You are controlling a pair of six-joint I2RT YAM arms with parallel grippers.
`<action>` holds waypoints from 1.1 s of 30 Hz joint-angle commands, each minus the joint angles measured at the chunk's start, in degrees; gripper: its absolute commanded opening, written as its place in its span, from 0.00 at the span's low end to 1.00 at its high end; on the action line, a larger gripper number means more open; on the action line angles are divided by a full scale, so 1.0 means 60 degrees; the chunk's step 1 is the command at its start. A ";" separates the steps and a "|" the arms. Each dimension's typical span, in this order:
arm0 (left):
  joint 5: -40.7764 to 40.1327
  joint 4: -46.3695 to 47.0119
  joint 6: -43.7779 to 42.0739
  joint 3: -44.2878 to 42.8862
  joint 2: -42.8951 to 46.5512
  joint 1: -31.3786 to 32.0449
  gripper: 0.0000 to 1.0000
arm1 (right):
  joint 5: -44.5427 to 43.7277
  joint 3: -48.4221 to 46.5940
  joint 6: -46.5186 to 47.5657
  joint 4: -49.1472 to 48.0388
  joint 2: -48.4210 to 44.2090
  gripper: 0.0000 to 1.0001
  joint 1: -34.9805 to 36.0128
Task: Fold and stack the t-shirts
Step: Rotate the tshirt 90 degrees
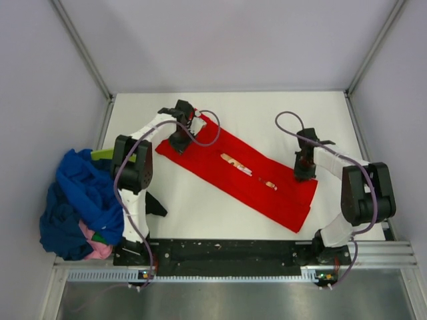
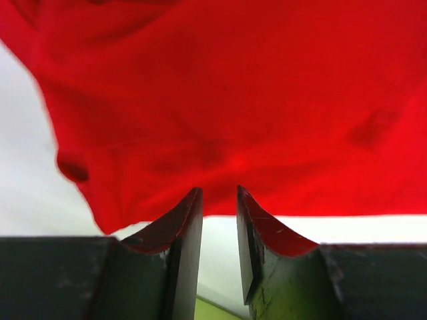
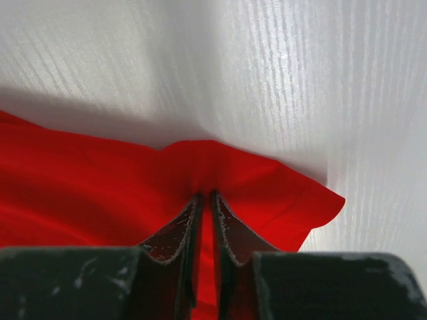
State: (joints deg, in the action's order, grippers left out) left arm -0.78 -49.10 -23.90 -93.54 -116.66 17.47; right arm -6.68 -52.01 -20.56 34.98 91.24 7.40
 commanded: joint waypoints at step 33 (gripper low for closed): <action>0.3558 0.1372 -0.4541 0.0677 0.1485 -0.0657 0.59 | 0.4089 -0.1205 -0.1569 0.0717 -0.0954 0.31 0.4642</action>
State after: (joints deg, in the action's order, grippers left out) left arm 12.27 -42.68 -42.68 -94.48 -110.48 12.14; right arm 21.04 -56.42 -30.13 38.63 87.55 37.58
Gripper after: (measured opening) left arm 0.569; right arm 0.288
